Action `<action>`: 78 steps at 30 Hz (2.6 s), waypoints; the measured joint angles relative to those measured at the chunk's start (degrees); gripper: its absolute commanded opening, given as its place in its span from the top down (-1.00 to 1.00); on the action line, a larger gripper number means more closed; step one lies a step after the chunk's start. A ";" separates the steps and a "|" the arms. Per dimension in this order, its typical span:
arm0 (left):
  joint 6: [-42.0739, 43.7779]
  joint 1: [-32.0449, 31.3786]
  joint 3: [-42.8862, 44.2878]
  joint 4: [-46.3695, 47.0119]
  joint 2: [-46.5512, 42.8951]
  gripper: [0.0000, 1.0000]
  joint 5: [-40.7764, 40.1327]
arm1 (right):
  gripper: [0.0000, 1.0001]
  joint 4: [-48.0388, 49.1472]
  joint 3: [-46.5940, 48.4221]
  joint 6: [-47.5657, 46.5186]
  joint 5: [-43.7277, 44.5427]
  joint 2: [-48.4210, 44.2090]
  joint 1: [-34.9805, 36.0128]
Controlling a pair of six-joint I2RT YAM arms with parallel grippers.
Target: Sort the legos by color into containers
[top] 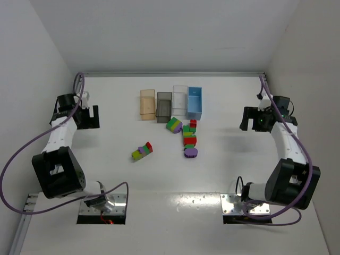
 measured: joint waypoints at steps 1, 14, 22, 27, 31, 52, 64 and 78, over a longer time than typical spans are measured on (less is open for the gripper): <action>0.79 0.00 0.00 0.04 0.20 -0.98 0.37 | -1.00 -0.04 0.00 0.00 -0.15 0.11 0.00; 15.17 -19.43 -1.88 -6.08 -6.51 -0.87 7.37 | -1.00 -1.27 0.02 -1.16 -1.64 0.66 0.02; 14.88 -35.74 -8.81 -8.87 -11.47 -0.74 4.20 | -1.00 -2.03 0.09 -1.55 -2.62 0.66 0.04; 14.51 -42.47 -9.75 -10.47 -11.34 -0.74 0.66 | -1.00 -2.19 0.09 -1.68 -2.71 0.66 0.04; 14.60 -45.03 -10.56 -11.45 -11.32 -0.74 -0.35 | -1.00 -2.19 0.09 -1.99 -2.73 0.66 0.04; 17.42 -47.34 -13.79 -11.82 -4.15 -0.39 -2.97 | -1.00 -2.19 0.09 -2.67 -3.04 3.21 0.04; 15.72 -47.84 -13.86 -9.09 0.48 -0.12 -0.04 | -1.00 -2.21 0.90 -3.08 -3.10 5.57 0.04; 13.79 -47.47 -13.84 -6.19 0.57 0.51 -1.05 | -1.00 -2.29 1.97 -3.21 -3.28 7.13 0.04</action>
